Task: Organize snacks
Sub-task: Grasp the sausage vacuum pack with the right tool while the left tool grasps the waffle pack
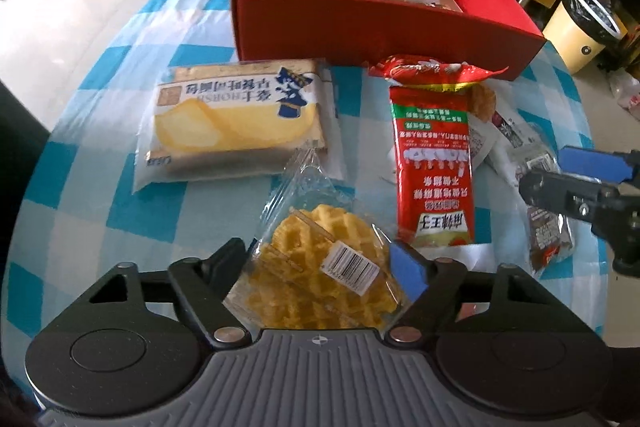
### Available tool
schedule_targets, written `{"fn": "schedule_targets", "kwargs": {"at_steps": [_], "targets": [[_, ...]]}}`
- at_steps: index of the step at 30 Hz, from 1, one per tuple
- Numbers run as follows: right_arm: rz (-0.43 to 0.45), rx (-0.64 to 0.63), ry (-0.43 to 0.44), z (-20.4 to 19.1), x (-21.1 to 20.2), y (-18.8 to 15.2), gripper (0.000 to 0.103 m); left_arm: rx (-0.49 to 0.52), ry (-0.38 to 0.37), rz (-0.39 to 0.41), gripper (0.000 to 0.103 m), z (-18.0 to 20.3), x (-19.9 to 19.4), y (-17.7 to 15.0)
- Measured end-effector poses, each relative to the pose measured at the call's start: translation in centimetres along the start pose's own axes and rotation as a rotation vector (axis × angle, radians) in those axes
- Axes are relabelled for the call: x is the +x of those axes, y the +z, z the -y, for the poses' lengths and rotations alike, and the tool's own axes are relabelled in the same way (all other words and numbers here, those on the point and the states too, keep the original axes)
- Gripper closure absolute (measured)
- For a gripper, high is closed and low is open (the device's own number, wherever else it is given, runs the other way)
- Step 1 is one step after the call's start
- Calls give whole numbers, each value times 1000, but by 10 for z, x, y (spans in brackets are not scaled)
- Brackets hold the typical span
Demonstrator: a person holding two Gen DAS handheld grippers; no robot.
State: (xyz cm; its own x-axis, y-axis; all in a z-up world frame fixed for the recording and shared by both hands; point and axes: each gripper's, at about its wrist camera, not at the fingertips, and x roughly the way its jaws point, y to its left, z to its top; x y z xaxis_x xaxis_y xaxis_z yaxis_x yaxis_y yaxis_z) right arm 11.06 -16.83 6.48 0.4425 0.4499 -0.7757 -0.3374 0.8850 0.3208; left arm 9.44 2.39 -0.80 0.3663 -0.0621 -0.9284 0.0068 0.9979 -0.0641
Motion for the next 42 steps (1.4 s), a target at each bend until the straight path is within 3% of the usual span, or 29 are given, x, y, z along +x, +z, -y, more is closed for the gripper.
{"fn": "schedule_targets", "kwargs": {"at_steps": [2, 6, 14, 20, 26, 29, 31, 37, 42], "targets": [[-10, 8, 2, -2, -2, -7, 34, 5, 3, 2, 21, -2, -5, -4], [-31, 18, 5, -5, -6, -23, 34, 58, -13, -7, 8, -1, -14, -15], [-66, 20, 7, -2, -5, -32, 34, 325, 88, 7, 4, 22, -30, -55], [-62, 9, 28, -6, -6, -31, 34, 258, 56, -6, 0, 23, -11, -33], [-78, 3, 28, -4, -2, -32, 34, 366, 109, -12, 0, 44, 16, -27], [-87, 5, 27, -3, 1, -33, 34, 317, 67, -33, 3, 33, 18, -24], [-96, 0, 27, -3, 2, -34, 34, 294, 70, -32, 16, 26, 13, -25], [-137, -23, 29, -9, 12, -39, 34, 168, 93, -35, 18, -5, -3, -38], [-159, -10, 31, -20, 20, -44, 34, 33, 54, -14, 18, -33, -15, -37]]}}
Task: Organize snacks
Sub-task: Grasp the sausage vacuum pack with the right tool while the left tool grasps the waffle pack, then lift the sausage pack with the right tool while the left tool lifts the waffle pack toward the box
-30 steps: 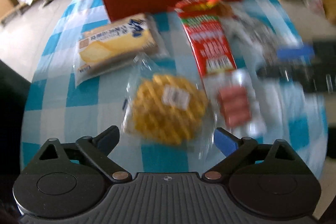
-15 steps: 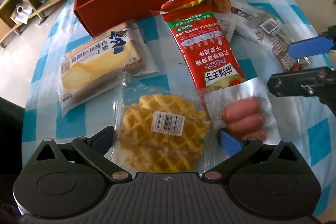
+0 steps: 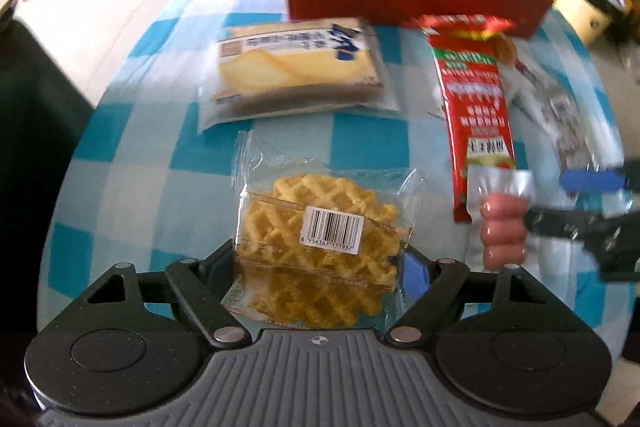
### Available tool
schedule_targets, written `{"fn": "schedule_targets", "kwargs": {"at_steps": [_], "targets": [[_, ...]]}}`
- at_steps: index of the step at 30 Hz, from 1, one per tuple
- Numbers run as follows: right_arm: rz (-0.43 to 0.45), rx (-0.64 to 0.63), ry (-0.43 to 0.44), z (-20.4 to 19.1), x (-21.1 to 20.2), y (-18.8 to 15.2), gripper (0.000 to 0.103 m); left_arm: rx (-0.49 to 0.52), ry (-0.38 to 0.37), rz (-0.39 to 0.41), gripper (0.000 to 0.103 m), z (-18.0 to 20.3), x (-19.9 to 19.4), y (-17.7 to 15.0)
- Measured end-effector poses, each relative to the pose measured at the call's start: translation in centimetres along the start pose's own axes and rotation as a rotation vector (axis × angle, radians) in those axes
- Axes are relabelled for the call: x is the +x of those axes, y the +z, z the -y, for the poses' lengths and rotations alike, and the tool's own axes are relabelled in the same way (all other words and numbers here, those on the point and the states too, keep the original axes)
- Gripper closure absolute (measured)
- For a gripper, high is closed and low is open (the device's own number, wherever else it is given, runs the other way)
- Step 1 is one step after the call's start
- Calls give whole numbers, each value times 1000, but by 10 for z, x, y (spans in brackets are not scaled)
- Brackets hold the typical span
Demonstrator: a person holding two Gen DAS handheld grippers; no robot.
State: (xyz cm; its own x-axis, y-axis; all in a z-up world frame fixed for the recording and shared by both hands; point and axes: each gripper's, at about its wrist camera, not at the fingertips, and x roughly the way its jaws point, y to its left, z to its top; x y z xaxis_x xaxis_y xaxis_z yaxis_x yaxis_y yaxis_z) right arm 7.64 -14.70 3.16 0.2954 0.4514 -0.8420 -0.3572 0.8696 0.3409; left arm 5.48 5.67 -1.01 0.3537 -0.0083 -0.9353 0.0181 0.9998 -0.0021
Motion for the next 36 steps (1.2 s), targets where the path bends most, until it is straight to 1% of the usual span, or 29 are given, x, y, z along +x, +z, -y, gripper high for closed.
{"fn": "schedule_targets", "kwargs": {"at_steps": [4, 5, 7, 8, 10, 12, 13, 17, 19, 20, 22, 23, 24, 26, 29, 31, 32, 33, 34, 35, 36], "targets": [[25, 62, 17, -14, 7, -3, 34, -52, -39, -5, 18, -11, -1, 6], [26, 71, 3, -18, 12, -5, 34, -58, -48, -5, 18, -14, -2, 5], [12, 67, -24, -28, 21, -11, 26, -68, -67, -3, 18, -16, -3, 6], [35, 46, -42, -36, 22, -14, 20, -69, -71, -3, 18, -14, -5, 4], [59, 26, -79, -46, 26, -18, 13, -75, -78, -2, 18, -14, -4, 4], [91, 20, -88, -52, 29, -24, 0, -83, -86, -5, 17, -17, -2, 4], [98, 10, -83, -54, 32, -25, 0, -87, -89, -7, 17, -18, -2, 3], [109, -50, -113, -60, 34, -31, 0, -98, -97, -10, 17, -21, -2, 2], [106, -40, -98, -56, 33, -29, 0, -100, -103, -10, 17, -21, -2, 3], [111, -9, -81, -52, 30, -27, 4, -100, -106, -9, 17, -21, -2, 3], [120, 26, -79, -45, 25, -25, 19, -100, -110, -5, 17, -21, -3, 3], [127, 15, -94, -44, 22, -26, 39, -99, -110, -5, 17, -20, -4, 3], [131, 2, -105, -44, 21, -26, 43, -99, -110, -5, 17, -20, -4, 3], [127, 9, -89, -41, 18, -26, 43, -98, -111, -5, 17, -20, -4, 3], [122, -6, -94, -43, 17, -27, 43, -93, -110, -2, 17, -18, -4, 3], [125, -14, -92, -45, 14, -27, 46, -93, -110, 0, 17, -17, -5, 4], [130, -12, -85, -45, 12, -28, 53, -94, -112, 0, 17, -17, -5, 4], [137, -3, -69, -43, 9, -27, 63, -94, -115, 1, 17, -17, -5, 5], [142, 9, -49, -41, 7, -26, 67, -94, -117, 3, 17, -17, -5, 5], [142, 20, -35, -40, 6, -25, 70, -93, -119, 3, 17, -17, -5, 5], [140, 27, -35, -38, 7, -24, 70, -92, -119, 2, 17, -16, -5, 5]]}}
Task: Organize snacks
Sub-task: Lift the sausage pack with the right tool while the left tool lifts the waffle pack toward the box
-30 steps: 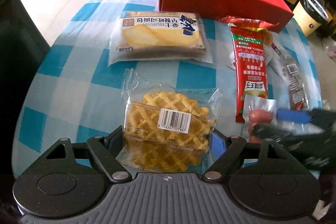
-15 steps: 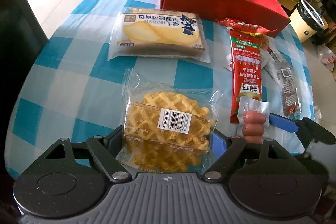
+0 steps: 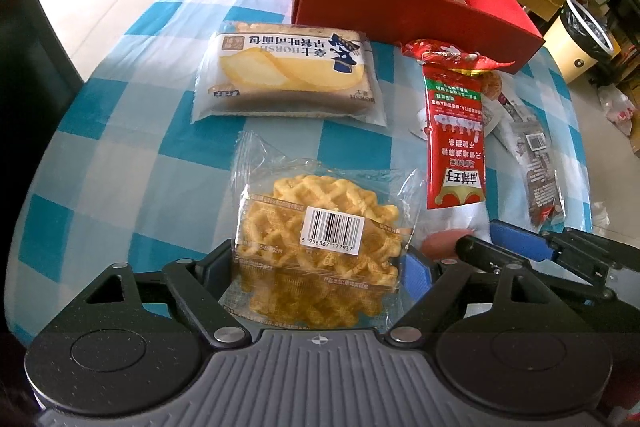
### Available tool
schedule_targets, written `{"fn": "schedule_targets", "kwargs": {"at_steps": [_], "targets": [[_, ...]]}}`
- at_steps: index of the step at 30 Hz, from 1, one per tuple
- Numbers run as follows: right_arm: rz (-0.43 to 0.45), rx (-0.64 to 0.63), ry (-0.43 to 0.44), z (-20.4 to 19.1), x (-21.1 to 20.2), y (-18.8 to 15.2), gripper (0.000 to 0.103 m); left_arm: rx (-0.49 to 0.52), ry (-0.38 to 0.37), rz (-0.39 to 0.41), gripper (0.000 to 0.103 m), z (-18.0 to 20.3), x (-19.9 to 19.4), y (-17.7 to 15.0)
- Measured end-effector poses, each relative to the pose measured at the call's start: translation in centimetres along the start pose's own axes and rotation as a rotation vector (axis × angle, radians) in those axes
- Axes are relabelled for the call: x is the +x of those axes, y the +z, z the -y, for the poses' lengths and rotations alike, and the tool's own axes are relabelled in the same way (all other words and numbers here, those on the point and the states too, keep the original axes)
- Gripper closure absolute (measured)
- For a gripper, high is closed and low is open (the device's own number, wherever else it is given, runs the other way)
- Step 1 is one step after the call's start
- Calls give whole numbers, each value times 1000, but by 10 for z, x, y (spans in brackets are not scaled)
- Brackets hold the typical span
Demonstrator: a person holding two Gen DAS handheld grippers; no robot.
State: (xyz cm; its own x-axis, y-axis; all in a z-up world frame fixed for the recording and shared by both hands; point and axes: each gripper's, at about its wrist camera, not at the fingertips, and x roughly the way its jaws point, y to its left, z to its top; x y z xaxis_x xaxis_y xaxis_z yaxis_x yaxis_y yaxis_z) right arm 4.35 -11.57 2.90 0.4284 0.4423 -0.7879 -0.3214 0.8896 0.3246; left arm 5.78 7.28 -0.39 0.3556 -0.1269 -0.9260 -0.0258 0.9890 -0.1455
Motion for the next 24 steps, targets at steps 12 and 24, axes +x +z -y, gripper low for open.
{"fn": "schedule_targets", "kwargs": {"at_steps": [12, 24], "targets": [[-24, 28, -30, -30, 22, -1, 14, -46, 1, 10, 16, -9, -5, 0], [-78, -153, -65, -48, 33, -5, 10, -100, -26, 33, 17, -26, -15, -1]]}}
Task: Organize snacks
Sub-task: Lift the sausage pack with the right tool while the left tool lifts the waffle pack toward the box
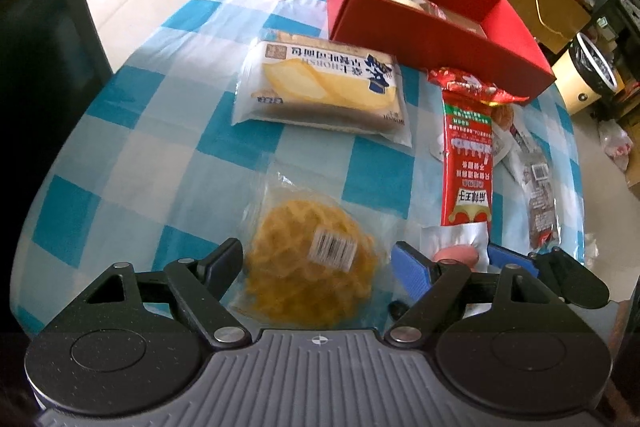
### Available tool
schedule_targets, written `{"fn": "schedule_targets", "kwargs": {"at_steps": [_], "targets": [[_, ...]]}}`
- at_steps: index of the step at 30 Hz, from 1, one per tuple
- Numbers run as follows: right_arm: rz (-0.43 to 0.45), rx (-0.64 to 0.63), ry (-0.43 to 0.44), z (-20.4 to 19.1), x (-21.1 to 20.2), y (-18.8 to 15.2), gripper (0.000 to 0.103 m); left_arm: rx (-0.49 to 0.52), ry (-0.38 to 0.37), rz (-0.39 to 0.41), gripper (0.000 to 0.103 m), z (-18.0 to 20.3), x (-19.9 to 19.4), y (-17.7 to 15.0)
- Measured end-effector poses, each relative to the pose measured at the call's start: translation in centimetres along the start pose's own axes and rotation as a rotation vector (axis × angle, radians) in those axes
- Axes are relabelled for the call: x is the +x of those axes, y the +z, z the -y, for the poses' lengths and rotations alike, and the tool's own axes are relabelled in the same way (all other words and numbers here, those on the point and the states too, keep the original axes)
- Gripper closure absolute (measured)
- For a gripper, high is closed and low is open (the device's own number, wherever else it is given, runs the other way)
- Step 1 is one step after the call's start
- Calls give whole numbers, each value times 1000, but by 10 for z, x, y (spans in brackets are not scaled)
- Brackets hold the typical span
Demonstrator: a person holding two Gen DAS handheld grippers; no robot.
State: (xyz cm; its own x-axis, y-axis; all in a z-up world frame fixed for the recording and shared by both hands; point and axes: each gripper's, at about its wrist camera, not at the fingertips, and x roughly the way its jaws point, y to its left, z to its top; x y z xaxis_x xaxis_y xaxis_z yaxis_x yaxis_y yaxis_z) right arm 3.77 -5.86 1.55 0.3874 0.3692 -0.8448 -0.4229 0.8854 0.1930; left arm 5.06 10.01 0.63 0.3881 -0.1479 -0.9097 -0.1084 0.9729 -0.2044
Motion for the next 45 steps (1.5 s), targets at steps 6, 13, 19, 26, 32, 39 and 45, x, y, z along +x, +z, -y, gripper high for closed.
{"fn": "schedule_targets", "kwargs": {"at_steps": [6, 13, 19, 26, 32, 39, 45], "targets": [[14, -37, -78, 2, -9, -7, 32, 36, 24, -5, 17, 6, 3, -2], [27, 36, -50, 21, -27, -17, 33, 67, 10, -26, 3, 8, 8, -6], [101, 126, 2, 40, -51, -16, 33, 139, 94, -51, 0, 22, 27, -8], [108, 175, 45, 48, -51, -14, 33, 149, 103, -101, 0, 27, 44, -12], [120, 171, 44, 47, -52, -13, 33, 209, 162, -77, 12, 43, 44, -18], [148, 190, 40, 55, -58, -9, 33, 170, 131, -55, 19, 43, 31, -9], [184, 205, 38, 63, -65, 0, 33, 113, 63, 12, 19, 44, 12, 6]]}}
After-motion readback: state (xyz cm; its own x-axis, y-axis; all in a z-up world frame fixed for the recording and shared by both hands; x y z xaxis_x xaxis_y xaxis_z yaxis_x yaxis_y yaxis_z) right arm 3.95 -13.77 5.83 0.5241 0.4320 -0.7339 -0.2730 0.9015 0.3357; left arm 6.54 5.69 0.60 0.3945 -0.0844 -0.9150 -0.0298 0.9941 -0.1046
